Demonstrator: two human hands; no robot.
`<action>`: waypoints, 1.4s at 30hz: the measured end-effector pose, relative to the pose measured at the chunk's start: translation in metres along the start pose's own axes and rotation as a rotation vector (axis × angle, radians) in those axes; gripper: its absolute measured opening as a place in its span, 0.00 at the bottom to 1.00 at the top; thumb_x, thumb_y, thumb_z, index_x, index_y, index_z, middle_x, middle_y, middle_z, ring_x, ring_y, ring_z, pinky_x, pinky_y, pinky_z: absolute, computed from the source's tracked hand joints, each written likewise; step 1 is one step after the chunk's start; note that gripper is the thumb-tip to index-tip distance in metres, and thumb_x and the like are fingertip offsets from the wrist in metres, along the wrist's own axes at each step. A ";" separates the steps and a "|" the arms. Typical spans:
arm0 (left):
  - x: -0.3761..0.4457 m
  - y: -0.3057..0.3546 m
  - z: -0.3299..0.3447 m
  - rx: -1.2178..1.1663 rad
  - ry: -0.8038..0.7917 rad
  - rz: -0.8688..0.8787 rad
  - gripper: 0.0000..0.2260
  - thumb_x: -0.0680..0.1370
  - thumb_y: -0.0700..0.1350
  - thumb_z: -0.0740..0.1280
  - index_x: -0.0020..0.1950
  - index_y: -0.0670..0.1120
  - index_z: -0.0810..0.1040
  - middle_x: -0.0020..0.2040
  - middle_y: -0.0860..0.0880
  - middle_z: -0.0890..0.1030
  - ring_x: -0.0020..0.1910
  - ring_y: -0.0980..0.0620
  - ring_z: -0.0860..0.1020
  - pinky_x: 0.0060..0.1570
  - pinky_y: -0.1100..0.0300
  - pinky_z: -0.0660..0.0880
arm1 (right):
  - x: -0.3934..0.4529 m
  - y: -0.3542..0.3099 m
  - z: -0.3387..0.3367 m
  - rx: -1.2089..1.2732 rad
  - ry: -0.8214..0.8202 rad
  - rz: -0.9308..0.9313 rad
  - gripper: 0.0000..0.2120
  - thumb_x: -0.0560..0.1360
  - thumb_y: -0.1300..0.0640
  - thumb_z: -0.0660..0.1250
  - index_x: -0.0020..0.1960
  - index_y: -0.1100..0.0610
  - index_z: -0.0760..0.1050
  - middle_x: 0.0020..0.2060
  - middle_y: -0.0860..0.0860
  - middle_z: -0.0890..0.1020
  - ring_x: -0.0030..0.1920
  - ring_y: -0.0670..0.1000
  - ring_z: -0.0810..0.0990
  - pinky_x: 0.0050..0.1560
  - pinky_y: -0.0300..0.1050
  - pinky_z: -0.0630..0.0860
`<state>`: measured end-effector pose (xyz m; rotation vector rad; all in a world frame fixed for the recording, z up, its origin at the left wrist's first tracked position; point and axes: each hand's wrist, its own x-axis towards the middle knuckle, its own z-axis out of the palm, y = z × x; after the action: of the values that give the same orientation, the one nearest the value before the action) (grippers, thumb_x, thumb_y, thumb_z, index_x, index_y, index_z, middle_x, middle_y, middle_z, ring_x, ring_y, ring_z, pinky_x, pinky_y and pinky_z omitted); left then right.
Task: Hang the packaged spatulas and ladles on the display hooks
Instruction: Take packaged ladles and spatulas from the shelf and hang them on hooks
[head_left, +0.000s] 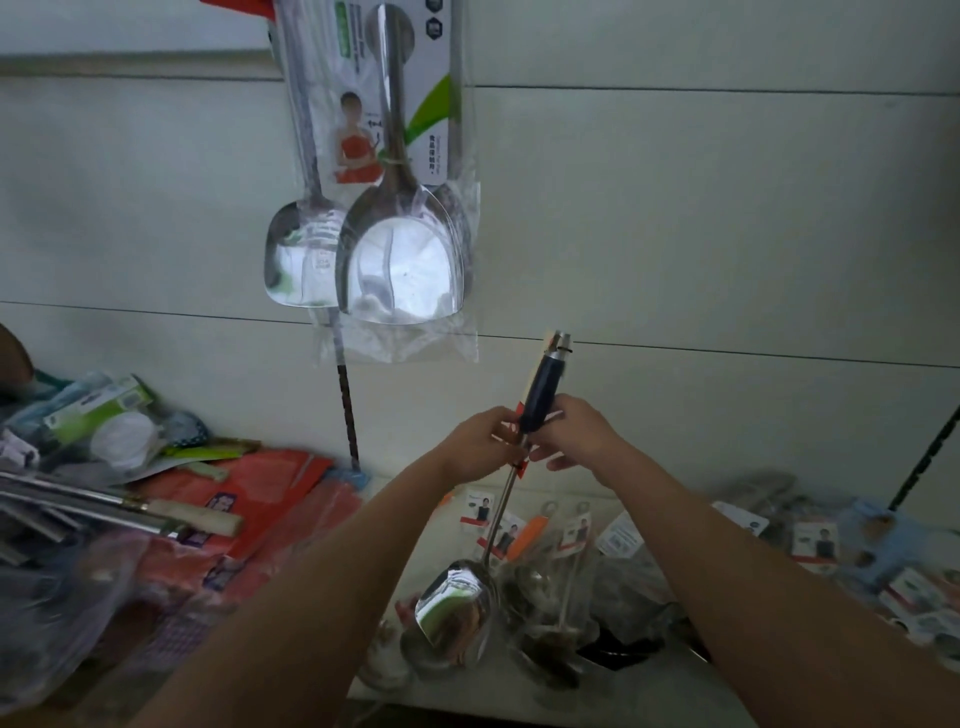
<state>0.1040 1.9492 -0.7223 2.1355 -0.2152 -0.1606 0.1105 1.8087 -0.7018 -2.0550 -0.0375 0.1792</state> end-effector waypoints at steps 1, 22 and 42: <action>0.001 0.002 0.005 0.014 0.013 0.012 0.19 0.76 0.40 0.66 0.66 0.42 0.69 0.57 0.41 0.78 0.54 0.45 0.78 0.51 0.57 0.74 | 0.001 0.001 -0.001 0.010 -0.004 0.011 0.17 0.74 0.66 0.64 0.62 0.59 0.70 0.48 0.57 0.81 0.37 0.51 0.82 0.32 0.40 0.76; 0.007 0.001 -0.001 -0.120 0.184 0.067 0.02 0.78 0.41 0.64 0.45 0.46 0.73 0.48 0.47 0.79 0.51 0.46 0.78 0.58 0.50 0.74 | 0.001 -0.003 -0.007 0.114 -0.042 -0.017 0.02 0.74 0.65 0.65 0.46 0.60 0.75 0.44 0.58 0.82 0.39 0.53 0.83 0.32 0.41 0.77; -0.008 0.021 0.001 -0.131 0.095 0.089 0.12 0.81 0.38 0.57 0.64 0.41 0.68 0.42 0.48 0.75 0.39 0.54 0.73 0.38 0.62 0.69 | -0.019 -0.022 -0.016 0.013 -0.047 -0.062 0.07 0.75 0.60 0.67 0.40 0.59 0.72 0.35 0.55 0.81 0.33 0.49 0.81 0.26 0.36 0.74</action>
<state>0.0944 1.9388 -0.7049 1.9944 -0.2370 -0.0202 0.0951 1.8031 -0.6728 -2.0339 -0.1285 0.1888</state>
